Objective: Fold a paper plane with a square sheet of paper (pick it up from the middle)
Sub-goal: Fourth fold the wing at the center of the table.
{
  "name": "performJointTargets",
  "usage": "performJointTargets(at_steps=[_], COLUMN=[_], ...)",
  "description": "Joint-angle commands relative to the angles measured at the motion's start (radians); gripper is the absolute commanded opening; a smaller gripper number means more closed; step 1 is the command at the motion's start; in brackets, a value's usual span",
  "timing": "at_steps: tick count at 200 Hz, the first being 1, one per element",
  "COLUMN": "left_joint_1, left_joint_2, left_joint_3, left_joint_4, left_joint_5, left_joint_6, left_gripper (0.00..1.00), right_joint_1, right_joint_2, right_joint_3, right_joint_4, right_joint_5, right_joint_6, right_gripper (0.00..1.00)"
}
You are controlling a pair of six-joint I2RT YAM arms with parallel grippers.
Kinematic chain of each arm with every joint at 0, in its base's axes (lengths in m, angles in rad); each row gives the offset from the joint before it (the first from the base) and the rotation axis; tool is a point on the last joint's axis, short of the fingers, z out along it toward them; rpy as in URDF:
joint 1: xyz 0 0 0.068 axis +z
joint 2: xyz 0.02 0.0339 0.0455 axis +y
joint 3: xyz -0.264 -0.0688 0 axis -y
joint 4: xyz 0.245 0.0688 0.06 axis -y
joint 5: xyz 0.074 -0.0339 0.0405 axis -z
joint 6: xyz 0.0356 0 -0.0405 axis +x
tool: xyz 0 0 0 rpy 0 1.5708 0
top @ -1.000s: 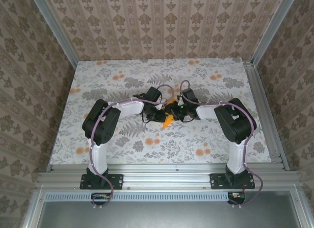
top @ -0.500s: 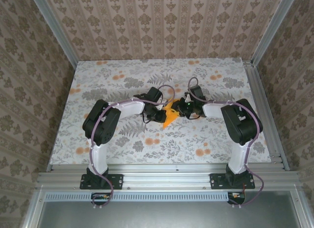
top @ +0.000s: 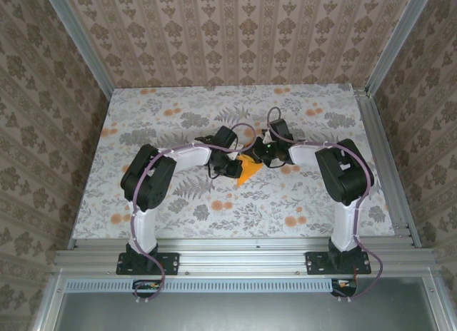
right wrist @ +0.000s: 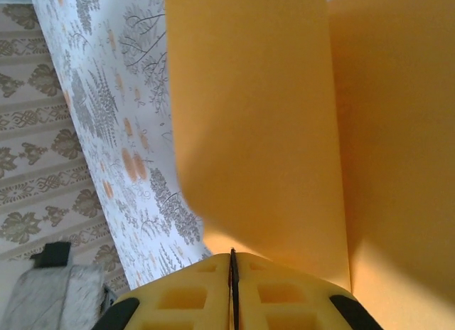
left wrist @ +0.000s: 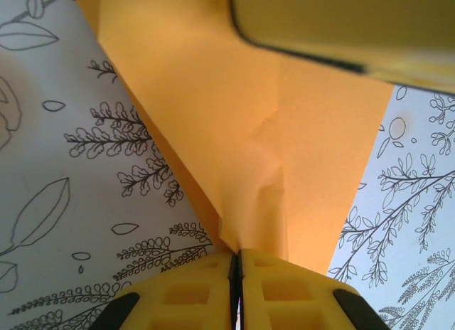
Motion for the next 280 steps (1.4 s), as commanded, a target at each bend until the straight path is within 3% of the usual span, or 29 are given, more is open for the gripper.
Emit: performJointTargets(at_steps=[1,92,161,199,280], left_joint_1=[-0.007,-0.008,-0.008,-0.004,-0.019], left_joint_2=[0.082,0.075,0.037,-0.029,-0.189], left_joint_3=[-0.021,-0.032,-0.017,0.011,-0.045], left_joint_4=[-0.031,-0.039,-0.042,-0.049,-0.032], left_joint_5=[-0.102,-0.097,-0.027,0.055,0.087], left_joint_6=[0.039,0.048,0.028,-0.015,-0.122], left_gripper=[0.11,0.11,0.12,0.16,0.31], right_joint_1=[0.004,-0.012,-0.035,-0.036,-0.036], right_joint_2=[0.038,0.122,0.156,0.158,0.179], right_joint_3=[0.052,0.185,0.197,0.190,0.182], right_joint_4=[-0.062,-0.298,-0.345,-0.368,-0.350], right_joint_5=[-0.004,0.140,0.161,0.169,0.148], right_joint_6=[-0.036,-0.148,-0.196,-0.228,-0.232], right_gripper=[0.12,0.12,0.11,0.09,0.08])
